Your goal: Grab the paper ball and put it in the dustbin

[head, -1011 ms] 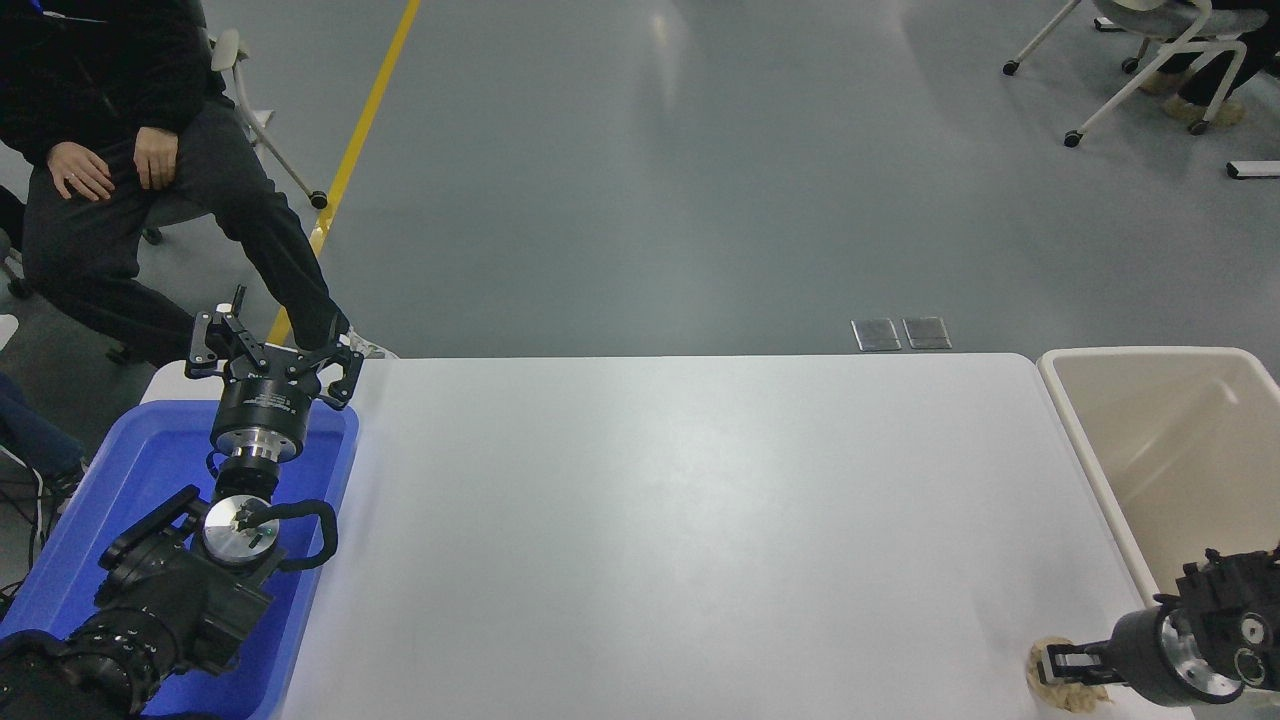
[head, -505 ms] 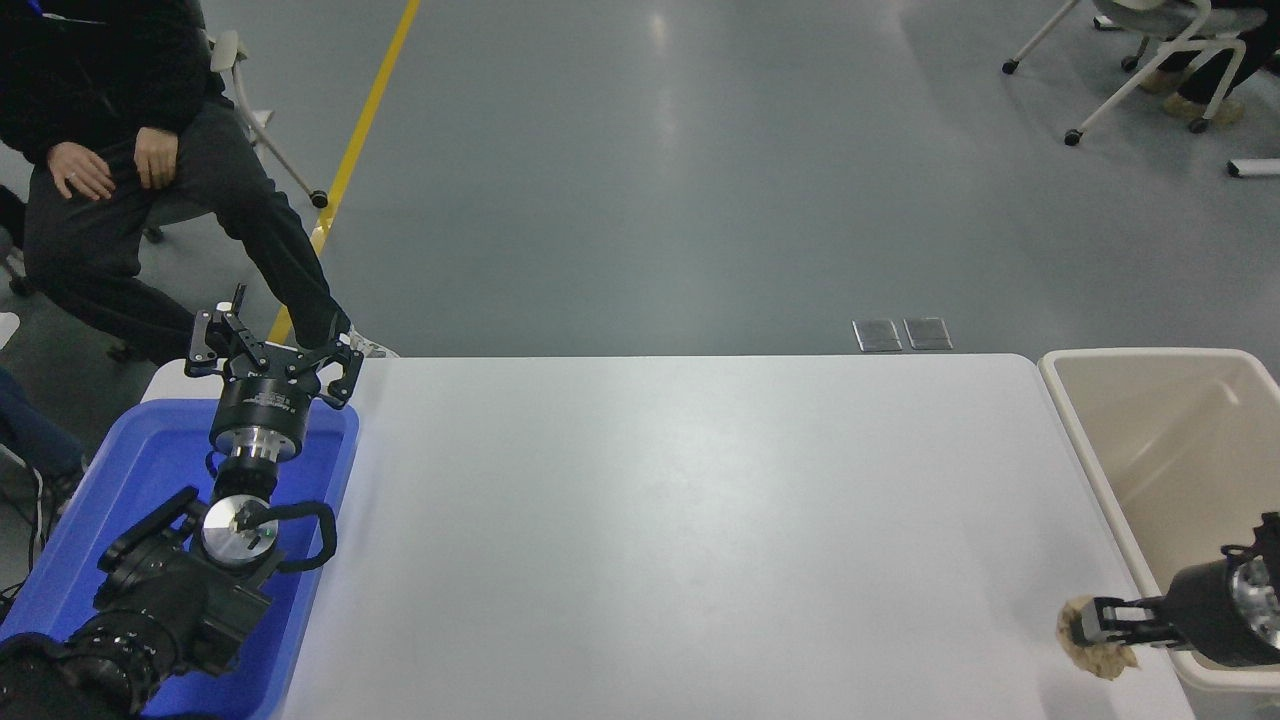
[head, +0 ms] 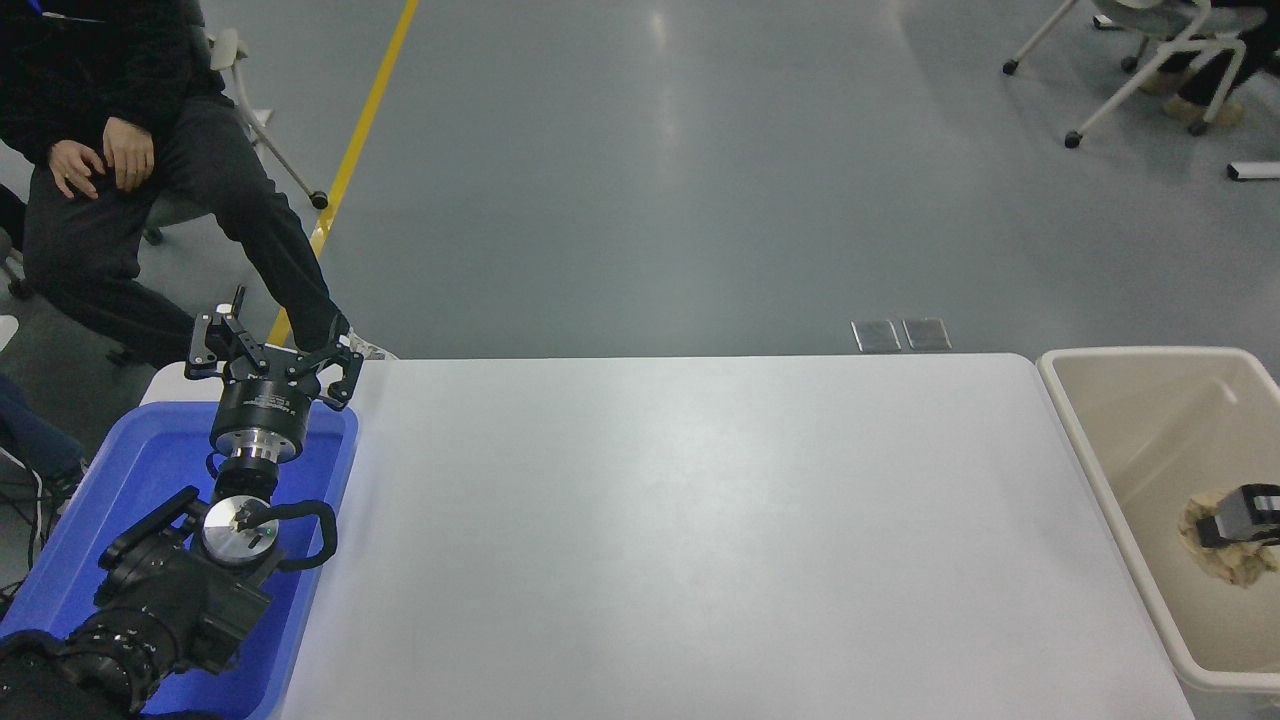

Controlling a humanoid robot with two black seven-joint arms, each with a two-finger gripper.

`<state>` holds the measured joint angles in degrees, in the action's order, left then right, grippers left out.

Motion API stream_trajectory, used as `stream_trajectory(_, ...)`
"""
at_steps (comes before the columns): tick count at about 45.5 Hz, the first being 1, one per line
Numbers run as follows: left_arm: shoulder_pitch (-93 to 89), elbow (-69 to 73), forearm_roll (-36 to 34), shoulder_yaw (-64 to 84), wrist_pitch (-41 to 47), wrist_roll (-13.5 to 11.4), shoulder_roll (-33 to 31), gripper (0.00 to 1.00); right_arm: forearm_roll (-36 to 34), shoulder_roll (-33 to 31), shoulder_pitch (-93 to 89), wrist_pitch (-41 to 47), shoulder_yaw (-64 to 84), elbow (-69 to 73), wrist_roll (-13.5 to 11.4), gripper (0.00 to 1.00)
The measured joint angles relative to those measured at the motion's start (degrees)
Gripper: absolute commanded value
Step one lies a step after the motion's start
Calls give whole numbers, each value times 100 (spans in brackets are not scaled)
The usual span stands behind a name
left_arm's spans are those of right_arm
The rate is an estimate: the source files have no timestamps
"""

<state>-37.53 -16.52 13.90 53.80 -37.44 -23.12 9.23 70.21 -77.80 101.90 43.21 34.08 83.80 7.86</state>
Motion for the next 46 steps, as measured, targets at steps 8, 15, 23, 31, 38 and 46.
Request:
stream_trajectory(8,0,0,-4,-1,0,0,0,99,136,-85,493,101,-4,12,-30,0)
stream_trajectory(15,0,0,-5,-1,0,-1,0,99,178,-108,759,142,-90,-80,-64,0)
stream_trajectory(23,0,0,-4,-2,0,-5,0,99,147,-78,848,163,-330,-428,-99,0)
stream_trajectory(31,0,0,-4,-2,0,-6,1,99,-380,162,565,87,-469,-1233,-112,0)
stream_trajectory(38,0,0,-4,-2,0,-5,0,99,-1483,628,-41,-646,-538,-2196,-111,0)
stream_trajectory(46,0,0,0,-2,0,-6,0,99,-3031,1305,-851,-1720,-583,-3287,-114,0)
